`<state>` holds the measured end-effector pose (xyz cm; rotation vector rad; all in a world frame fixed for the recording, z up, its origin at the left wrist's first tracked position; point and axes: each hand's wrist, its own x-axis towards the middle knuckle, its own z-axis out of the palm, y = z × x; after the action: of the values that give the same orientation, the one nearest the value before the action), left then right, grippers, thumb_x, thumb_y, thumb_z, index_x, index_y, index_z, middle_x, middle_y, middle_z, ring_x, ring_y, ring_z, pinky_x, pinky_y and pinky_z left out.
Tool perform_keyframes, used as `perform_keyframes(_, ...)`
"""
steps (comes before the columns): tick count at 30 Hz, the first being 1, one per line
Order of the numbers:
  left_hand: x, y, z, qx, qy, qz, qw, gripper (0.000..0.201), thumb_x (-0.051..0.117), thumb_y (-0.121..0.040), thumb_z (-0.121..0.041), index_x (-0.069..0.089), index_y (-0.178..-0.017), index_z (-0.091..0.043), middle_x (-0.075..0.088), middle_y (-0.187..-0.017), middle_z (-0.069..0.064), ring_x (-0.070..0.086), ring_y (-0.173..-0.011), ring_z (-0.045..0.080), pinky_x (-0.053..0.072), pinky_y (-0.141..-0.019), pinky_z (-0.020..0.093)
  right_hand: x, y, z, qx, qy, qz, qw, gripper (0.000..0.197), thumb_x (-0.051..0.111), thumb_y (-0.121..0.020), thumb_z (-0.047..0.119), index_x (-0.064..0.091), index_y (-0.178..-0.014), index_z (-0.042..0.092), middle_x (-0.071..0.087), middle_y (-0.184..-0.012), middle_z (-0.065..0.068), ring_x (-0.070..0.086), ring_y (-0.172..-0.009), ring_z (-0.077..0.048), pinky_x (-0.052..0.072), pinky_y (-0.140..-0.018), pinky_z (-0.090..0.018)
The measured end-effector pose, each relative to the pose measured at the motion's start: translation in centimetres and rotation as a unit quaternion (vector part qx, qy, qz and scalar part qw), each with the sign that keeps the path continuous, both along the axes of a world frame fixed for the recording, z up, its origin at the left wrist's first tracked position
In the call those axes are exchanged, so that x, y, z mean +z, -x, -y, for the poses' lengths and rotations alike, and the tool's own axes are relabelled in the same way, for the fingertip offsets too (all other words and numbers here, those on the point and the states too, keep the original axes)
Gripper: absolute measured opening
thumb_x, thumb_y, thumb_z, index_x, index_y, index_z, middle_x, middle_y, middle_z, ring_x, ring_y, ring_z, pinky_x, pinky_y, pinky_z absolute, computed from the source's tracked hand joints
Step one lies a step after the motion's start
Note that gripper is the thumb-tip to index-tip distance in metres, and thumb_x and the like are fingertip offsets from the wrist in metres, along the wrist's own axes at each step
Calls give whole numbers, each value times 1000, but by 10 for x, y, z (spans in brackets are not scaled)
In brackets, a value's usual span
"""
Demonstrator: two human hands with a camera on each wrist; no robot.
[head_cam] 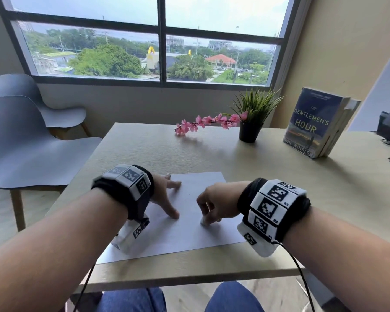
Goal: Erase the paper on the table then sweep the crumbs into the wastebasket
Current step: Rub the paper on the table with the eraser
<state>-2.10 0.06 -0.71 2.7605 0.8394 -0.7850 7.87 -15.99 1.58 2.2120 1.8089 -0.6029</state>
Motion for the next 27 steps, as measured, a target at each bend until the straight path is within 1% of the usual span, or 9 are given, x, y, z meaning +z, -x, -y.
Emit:
perform_keyframes(3, 0, -1, -1, -2, -1, -1, 1000, 112, 69, -62, -71, 3, -148, -44, -7, -160, -10, 8, -148, 18, 16, -119, 43, -1, 6, 7, 22, 7, -12, 1000, 16, 66, -88, 34, 61, -87, 19, 72, -92, -1, 59, -80, -15, 50, -77, -33)
perform_keyframes(6, 0, 0, 1, -1, 1, -1, 1000, 111, 69, -63, -70, 3, -149, -44, -7, -160, -10, 8, -148, 19, 19, -119, 43, 1, 5, 9, 19, 26, -33, 999, 20, 66, -87, 39, 63, -91, 20, 73, -92, 1, 61, -84, -14, 48, -78, -32)
perform_keyframes(8, 2, 0, 2, -3, 2, 0, 1000, 109, 69, -65, -68, 3, -149, -43, -7, -160, -10, 8, -148, 19, 19, -118, 42, 2, -2, 7, 3, 21, -21, 1000, 21, 66, -87, 38, 64, -93, 18, 73, -93, 0, 60, -82, -14, 47, -75, -31)
perform_keyframes(11, 2, 1, 3, -1, 4, 0, 1000, 109, 70, -66, -67, 3, -149, -43, -7, -160, -10, 8, -148, 19, 19, -118, 42, 0, -5, 7, -5, 2, -4, 1000, 18, 66, -88, 35, 63, -91, 17, 73, -93, -2, 58, -77, -15, 47, -72, -30)
perform_keyframes(14, 2, 1, 3, -2, 2, -1, 1000, 109, 70, -66, -67, 3, -149, -43, -7, -160, -10, 9, -148, 19, 19, -119, 42, -2, -1, 14, 15, 18, -26, 999, 17, 66, -87, 36, 62, -87, 20, 73, -89, 1, 63, -85, -16, 50, -78, -34)
perform_keyframes(16, 2, 1, 3, -1, 5, 0, 1000, 108, 70, -67, -66, 3, -149, -43, -7, -160, -10, 9, -148, 19, 20, -118, 41, 0, 0, 18, 15, 31, -43, 998, 19, 66, -86, 40, 63, -87, 21, 72, -89, 5, 64, -88, -14, 50, -79, -34)
perform_keyframes(21, 3, 1, 4, -3, 4, 0, 1000, 107, 69, -68, -65, 3, -149, -42, -7, -160, -9, 9, -148, 19, 18, -119, 41, 2, -11, 15, -18, 10, -19, 1000, 19, 66, -87, 38, 62, -89, 20, 71, -87, 1, 58, -77, -12, 43, -66, -28)
perform_keyframes(24, 2, 0, 2, -1, 2, -1, 1000, 107, 70, -68, -65, 4, -149, -42, -8, -160, -9, 9, -148, 19, 17, -119, 40, -1, -10, 19, -10, 18, -21, 1000, 21, 66, -86, 38, 64, -89, 18, 73, -89, 2, 60, -78, -12, 47, -71, -31)
perform_keyframes(27, 2, 0, 2, -2, 4, 2, 1000, 107, 71, -68, -64, 5, -149, -41, -6, -160, -9, 12, -148, 19, 18, -119, 39, 1, -9, 24, -19, 29, -43, 998, 22, 67, -85, 42, 65, -90, 20, 73, -89, 5, 61, -80, -10, 46, -73, -31)
